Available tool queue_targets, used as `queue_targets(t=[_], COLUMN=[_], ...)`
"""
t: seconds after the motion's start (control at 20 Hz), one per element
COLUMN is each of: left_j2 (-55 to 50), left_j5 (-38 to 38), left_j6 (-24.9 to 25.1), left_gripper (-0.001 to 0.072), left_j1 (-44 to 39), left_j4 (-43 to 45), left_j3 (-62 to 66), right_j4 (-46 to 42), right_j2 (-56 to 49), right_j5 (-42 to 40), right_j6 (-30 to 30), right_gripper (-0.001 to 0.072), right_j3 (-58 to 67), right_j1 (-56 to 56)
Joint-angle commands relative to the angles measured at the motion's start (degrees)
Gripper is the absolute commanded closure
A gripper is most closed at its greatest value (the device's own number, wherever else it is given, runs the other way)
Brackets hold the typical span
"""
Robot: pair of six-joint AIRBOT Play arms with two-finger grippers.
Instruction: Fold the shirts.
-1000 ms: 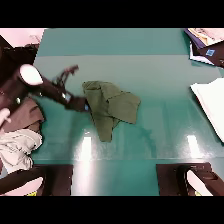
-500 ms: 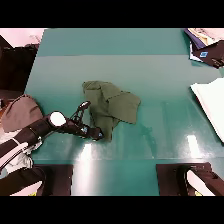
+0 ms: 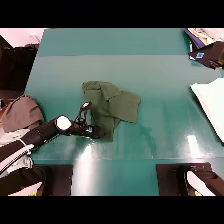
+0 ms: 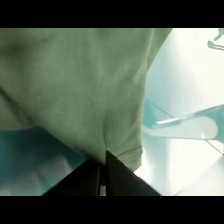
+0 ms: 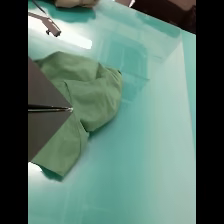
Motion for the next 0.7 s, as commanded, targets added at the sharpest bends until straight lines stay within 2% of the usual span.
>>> queue_targets(t=[0.0, 0.1, 0.15, 0.2, 0.25, 0.4, 0.5, 0.65], left_j2=[0.52, 3.15, 5.03, 6.97, 9.14, 14.21, 15.74, 15.63], left_j5=[-3.43, -11.39, -15.63, -19.26, -22.8, -28.76, -29.99, -29.81], left_j6=[0.31, 0.24, 0.24, 0.24, 0.24, 0.26, 0.24, 0.17], left_gripper=[0.0681, 0.0681, 0.0681, 0.0681, 0.0681, 0.0681, 0.0681, 0.0681], left_j1=[1.53, 5.44, 8.13, 10.69, 13.62, 20.46, 23.41, 23.96], left_j4=[2.8, 9.64, 13.77, 17.81, 22.12, 30.64, 32.06, 32.04], left_j3=[3.78, 8.68, 11.41, 13.97, 16.57, 21.57, 22.8, 22.82], right_j4=[-0.39, -0.44, -0.44, -0.44, -0.42, -0.2, 1.07, 9.79], right_j2=[-1.27, -4.11, -6.21, -8.79, -11.65, -18.62, -22.91, -28.2], right_j5=[0.63, 4.0, 6.21, 8.5, 10.56, 9.81, 7.85, 5.92], right_j6=[-0.02, -0.02, -0.02, 0.0, -0.02, -0.74, -1.11, -5.03], right_gripper=[0.0689, 0.0683, 0.0583, 0.0357, 0.0258, 0.026, 0.0262, 0.0262], right_j3=[-0.02, -0.02, -0.04, -0.11, -0.31, -5.18, -10.67, -19.63], right_j1=[2.16, 2.47, 2.47, 2.47, 2.47, 2.49, 2.54, 4.46])
